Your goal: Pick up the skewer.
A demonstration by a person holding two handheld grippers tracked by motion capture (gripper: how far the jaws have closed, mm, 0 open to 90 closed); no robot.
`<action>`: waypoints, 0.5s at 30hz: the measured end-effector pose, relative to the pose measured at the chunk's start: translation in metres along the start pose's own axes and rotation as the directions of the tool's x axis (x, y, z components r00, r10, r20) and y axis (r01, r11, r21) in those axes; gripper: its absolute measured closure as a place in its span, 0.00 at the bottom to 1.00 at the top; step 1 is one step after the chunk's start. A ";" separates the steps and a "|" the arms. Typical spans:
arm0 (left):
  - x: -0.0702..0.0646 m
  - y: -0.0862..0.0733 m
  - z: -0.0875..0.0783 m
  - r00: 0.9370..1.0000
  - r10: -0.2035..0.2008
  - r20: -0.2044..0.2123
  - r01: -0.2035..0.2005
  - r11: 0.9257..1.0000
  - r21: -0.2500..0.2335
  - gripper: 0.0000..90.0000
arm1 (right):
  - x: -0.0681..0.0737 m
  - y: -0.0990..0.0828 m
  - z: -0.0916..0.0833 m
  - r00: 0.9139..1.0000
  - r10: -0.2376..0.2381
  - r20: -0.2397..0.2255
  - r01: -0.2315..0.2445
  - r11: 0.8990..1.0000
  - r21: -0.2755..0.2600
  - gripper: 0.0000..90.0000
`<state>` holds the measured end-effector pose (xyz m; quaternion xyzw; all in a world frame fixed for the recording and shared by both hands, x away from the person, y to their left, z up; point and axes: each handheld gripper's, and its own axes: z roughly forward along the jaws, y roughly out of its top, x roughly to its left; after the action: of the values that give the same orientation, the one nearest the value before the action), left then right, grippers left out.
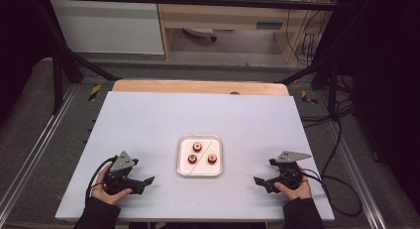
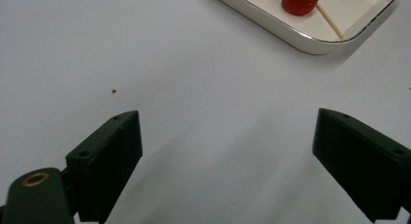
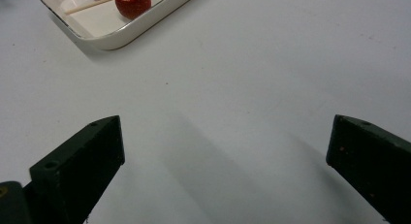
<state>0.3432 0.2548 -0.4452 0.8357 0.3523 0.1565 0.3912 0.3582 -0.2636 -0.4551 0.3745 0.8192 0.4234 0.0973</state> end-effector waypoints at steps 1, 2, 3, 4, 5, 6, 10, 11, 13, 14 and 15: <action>0.000 0.000 0.000 1.000 0.001 0.001 -0.001 1.000 0.000 0.12 | 0.000 0.000 0.000 1.000 -0.001 -0.001 0.001 1.000 0.005 0.01; 0.000 0.001 0.000 1.000 -0.001 0.002 0.001 1.000 0.000 0.12 | 0.000 0.000 0.001 1.000 -0.003 -0.001 0.003 1.000 0.009 0.01; -0.001 0.001 0.000 1.000 0.000 0.002 0.000 1.000 0.000 0.11 | 0.000 0.000 0.001 1.000 -0.002 -0.001 0.002 1.000 0.009 0.01; -0.001 0.001 0.001 1.000 0.001 0.001 -0.001 1.000 0.000 0.11 | 0.000 0.000 0.001 1.000 -0.001 -0.002 0.001 1.000 0.008 0.01; -0.002 0.001 0.001 1.000 0.003 0.001 -0.003 1.000 0.001 0.11 | 0.000 0.000 0.001 1.000 -0.002 -0.001 0.002 1.000 0.005 0.01; -0.002 0.001 0.001 1.000 0.003 -0.001 -0.003 1.000 0.000 0.11 | 0.000 0.000 0.001 1.000 -0.002 -0.001 0.002 1.000 0.004 0.01; -0.003 0.003 0.002 1.000 0.005 -0.001 -0.005 1.000 -0.001 0.11 | 0.000 0.000 0.000 1.000 0.003 -0.003 -0.003 1.000 0.000 0.01; -0.004 0.004 0.002 1.000 0.007 -0.001 -0.007 1.000 -0.001 0.11 | 0.000 0.000 0.000 1.000 0.003 -0.003 -0.003 1.000 0.002 0.01; -0.005 0.005 0.003 1.000 0.008 -0.002 -0.008 1.000 0.002 0.11 | 0.000 0.000 0.001 1.000 0.000 -0.002 0.000 1.000 0.005 0.01; -0.006 0.006 0.004 1.000 0.008 0.000 -0.008 1.000 0.003 0.11 | 0.000 0.000 0.001 1.000 0.000 -0.001 0.000 1.000 0.004 0.01; -0.008 0.007 0.005 1.000 0.009 0.003 -0.009 1.000 0.005 0.11 | 0.000 0.000 0.000 1.000 -0.002 -0.001 0.002 1.000 0.003 0.01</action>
<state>0.3438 0.2435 -0.4432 0.8385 0.3484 0.1560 0.3888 0.3583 -0.2634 -0.4554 0.3735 0.8202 0.4224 0.0968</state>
